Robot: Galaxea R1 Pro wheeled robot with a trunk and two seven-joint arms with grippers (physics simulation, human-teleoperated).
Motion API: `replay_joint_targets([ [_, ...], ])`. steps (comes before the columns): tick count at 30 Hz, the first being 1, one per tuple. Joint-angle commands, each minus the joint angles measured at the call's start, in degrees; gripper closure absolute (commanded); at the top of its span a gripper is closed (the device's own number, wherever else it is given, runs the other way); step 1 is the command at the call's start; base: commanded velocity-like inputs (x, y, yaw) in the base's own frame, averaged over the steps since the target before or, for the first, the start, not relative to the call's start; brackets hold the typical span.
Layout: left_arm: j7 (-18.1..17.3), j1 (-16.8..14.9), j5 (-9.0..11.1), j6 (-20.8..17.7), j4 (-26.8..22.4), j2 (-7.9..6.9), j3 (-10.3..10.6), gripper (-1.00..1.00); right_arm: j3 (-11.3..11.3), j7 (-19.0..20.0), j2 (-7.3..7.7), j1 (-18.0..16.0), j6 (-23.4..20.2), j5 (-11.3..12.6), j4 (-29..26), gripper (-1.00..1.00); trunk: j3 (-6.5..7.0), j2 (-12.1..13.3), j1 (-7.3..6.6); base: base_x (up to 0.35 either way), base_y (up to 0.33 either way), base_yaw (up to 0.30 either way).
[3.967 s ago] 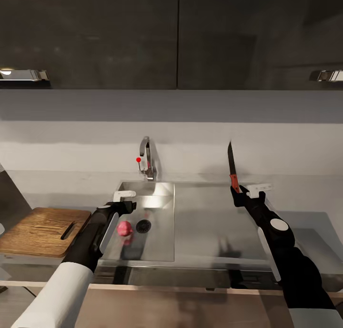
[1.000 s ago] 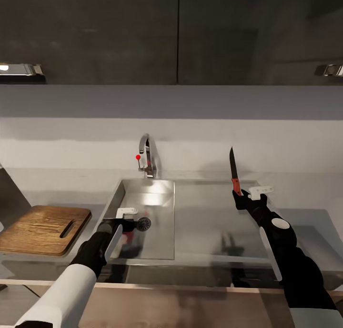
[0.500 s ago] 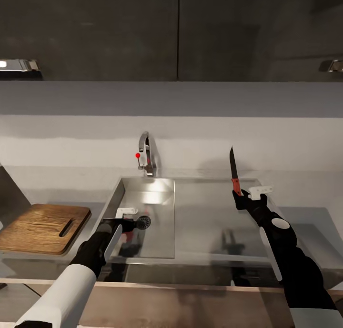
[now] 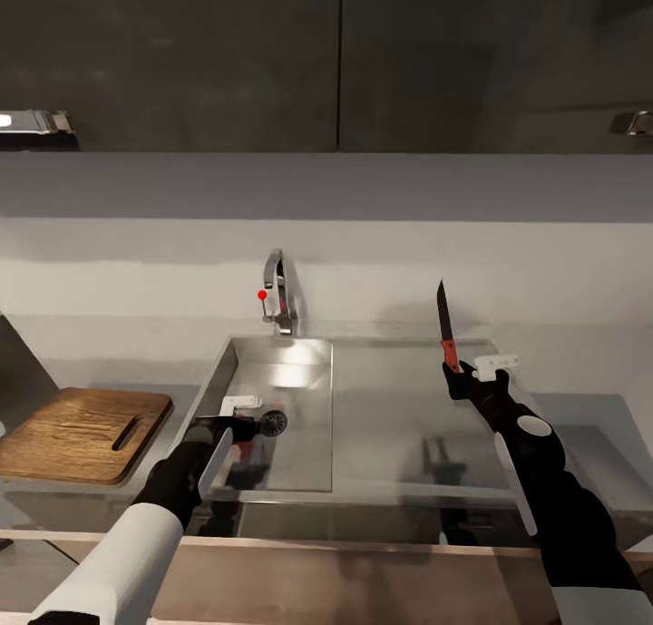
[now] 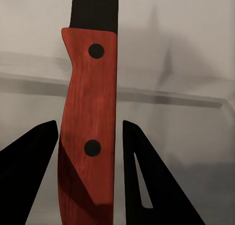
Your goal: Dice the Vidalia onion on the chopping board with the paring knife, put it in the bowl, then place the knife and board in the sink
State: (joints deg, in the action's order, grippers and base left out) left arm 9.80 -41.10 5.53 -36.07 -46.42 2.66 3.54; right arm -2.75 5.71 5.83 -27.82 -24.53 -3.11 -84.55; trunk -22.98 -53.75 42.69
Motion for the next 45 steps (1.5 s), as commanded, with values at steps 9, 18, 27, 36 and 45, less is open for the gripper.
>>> replay_joint_targets([
  [9, 0.5, 0.0, 0.6, -0.2, -0.1, -0.02, 0.2, 1.00, -0.2, 0.4, 0.02, 0.0, -0.3, -0.3, -0.1, 1.00, -0.11, -0.1, 0.01, 0.000, 0.000, 0.000],
  [18, 0.5, 0.0, 0.6, 2.4, -0.1, 0.00, 0.2, 1.00, -0.3, 0.4, 0.06, 0.0, -0.3, -0.3, -0.1, 1.00, -0.11, -0.1, 0.01, 0.000, 0.000, 0.000],
  [27, 0.5, 0.0, 0.5, 2.4, -0.1, 0.02, 0.2, 1.00, -0.2, 0.4, 0.06, 0.0, -0.4, -0.3, -0.1, 1.00, 0.55, -0.1, 0.01, 0.000, 0.000, 0.000],
  [36, 0.1, 0.0, 0.5, 3.1, -0.5, 0.08, 0.2, 1.00, -0.2, 0.4, 0.06, 0.0, -0.4, -0.3, -0.1, 1.00, 1.38, -0.1, 0.01, 0.000, 0.000, 0.000],
  [45, 0.1, 0.0, 0.5, 3.3, -0.7, 0.29, 0.2, 1.00, -0.2, 0.4, 0.06, 0.0, -0.4, -0.3, -0.1, 1.00, 2.21, -0.1, 0.01, 0.000, 0.000, 0.000],
])
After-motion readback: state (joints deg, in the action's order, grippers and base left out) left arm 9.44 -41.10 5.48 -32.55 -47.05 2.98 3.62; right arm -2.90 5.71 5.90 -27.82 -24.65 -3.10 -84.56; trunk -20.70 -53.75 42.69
